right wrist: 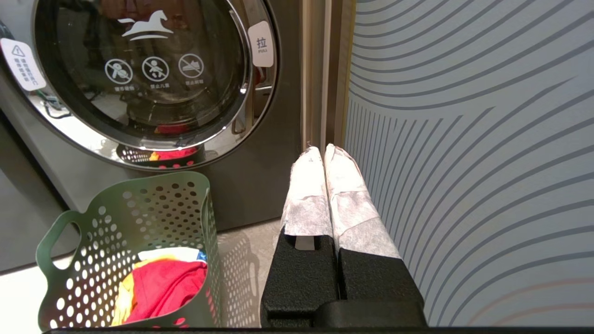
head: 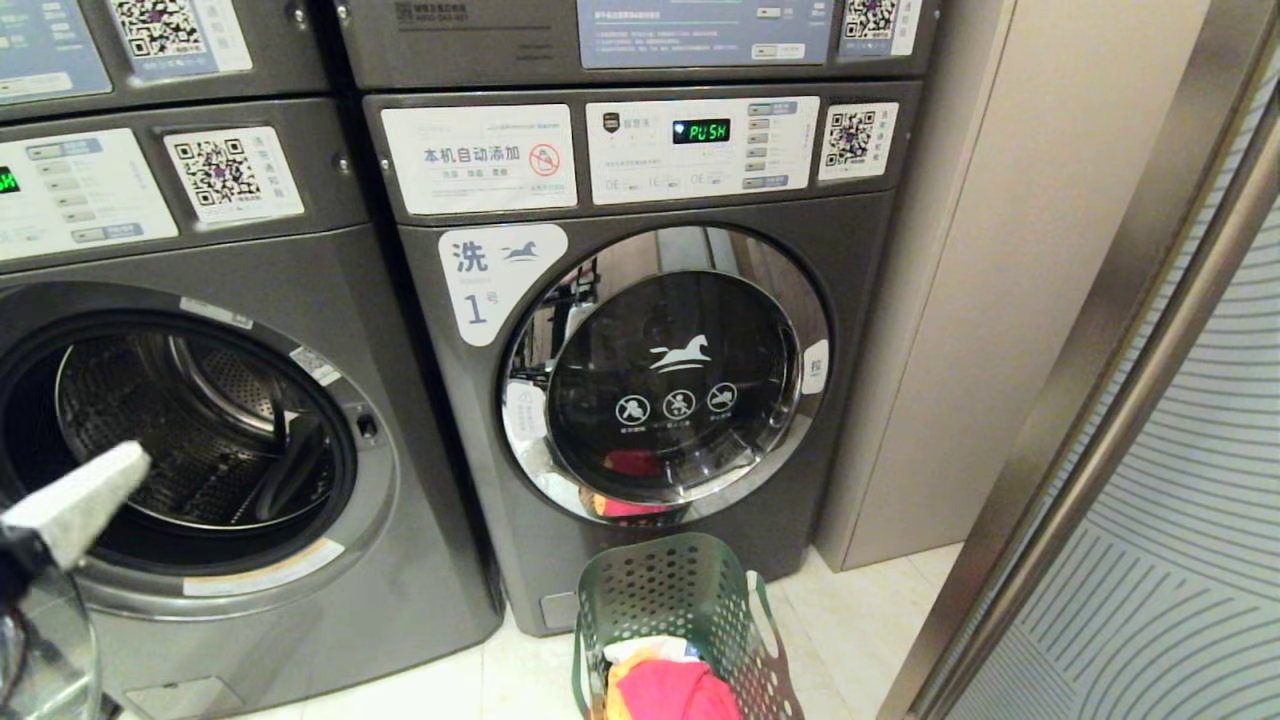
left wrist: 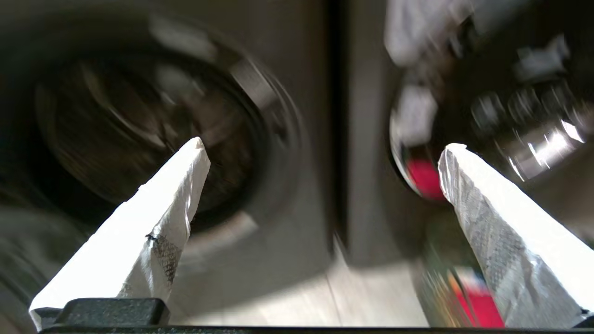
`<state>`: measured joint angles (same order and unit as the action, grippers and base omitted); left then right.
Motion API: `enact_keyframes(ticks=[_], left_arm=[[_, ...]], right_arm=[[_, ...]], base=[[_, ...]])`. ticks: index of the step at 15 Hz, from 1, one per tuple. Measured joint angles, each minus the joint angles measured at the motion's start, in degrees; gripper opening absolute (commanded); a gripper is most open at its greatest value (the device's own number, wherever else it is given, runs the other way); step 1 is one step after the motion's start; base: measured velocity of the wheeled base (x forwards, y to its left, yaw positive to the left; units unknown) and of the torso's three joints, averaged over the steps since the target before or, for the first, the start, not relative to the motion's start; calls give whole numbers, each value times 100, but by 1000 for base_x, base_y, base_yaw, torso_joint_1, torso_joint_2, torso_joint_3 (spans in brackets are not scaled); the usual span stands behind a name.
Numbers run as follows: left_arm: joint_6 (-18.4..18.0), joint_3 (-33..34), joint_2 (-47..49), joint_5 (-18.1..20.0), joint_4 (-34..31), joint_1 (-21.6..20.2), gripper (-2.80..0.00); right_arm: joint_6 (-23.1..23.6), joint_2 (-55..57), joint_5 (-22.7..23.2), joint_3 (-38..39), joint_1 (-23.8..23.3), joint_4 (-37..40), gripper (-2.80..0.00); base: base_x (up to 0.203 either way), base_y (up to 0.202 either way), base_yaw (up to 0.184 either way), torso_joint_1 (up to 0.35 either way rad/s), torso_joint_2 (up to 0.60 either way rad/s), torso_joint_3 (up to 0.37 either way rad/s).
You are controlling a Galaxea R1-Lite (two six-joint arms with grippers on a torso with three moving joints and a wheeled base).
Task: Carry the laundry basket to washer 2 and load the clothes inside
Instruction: Open the lid of the washing machine
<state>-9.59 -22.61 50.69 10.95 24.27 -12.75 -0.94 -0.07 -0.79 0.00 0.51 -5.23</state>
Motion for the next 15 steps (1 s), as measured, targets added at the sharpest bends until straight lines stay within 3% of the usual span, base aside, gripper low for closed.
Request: enact_keyframes(ticks=[1, 3, 6, 8, 10, 12, 15], left_arm=[[4, 477, -281, -614, -75, 517, 0], [-39, 954, -645, -1546, -107, 802, 0], [-485, 1578, -883, -2939, 415, 292, 0], [-753, 1961, -731, -4249, 1015, 28, 0], [-666, 2164, -324, -5465, 1382, -231, 0], [-369, 2232, 99, -5873, 1457, -386, 0], [-176, 2252, 481, -5957, 1448, -474, 0]], right_arm=[[-2, 0, 2, 0, 0, 0, -280], [0, 0, 2, 0, 0, 0, -280], [0, 0, 1, 0, 0, 0, -280], [0, 0, 0, 0, 0, 0, -280], [1, 0, 2, 0, 0, 0, -280], [0, 0, 2, 0, 0, 2, -280], [-2, 0, 0, 0, 0, 2, -280]], base=[[0, 0, 0, 0, 0, 0], [0, 0, 0, 0, 0, 0], [0, 0, 0, 0, 0, 0], [0, 0, 0, 0, 0, 0], [0, 0, 0, 0, 0, 0], [0, 0, 0, 0, 0, 0], [0, 0, 0, 0, 0, 0]])
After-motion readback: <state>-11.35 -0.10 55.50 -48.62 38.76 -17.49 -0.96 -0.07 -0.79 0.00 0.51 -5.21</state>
